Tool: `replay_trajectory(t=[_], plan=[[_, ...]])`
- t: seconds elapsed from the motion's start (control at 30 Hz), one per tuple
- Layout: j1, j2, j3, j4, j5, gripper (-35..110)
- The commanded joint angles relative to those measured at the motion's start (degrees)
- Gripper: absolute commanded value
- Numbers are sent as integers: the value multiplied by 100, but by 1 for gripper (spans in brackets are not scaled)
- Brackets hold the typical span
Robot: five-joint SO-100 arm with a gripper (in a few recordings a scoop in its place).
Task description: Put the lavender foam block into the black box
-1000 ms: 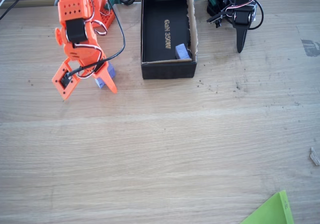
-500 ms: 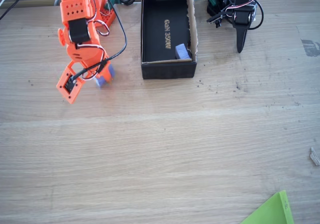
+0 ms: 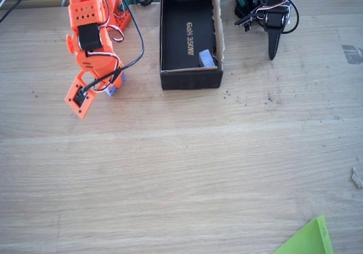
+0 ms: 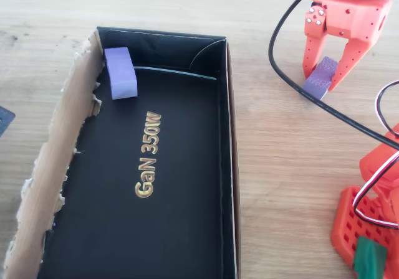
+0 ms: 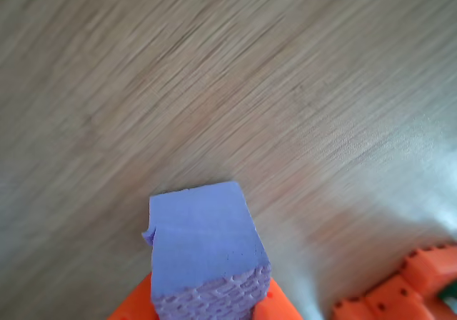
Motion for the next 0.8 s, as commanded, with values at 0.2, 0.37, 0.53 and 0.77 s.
replay_trajectory(t=[0.2,0.37,0.53,0.77], plan=[[-18,1714,18,290,-352,0],[70,2549,-439,519,-940,0],[255,3516,-896,519,-1608,0],[202,3990,-967,387,-1608,0]])
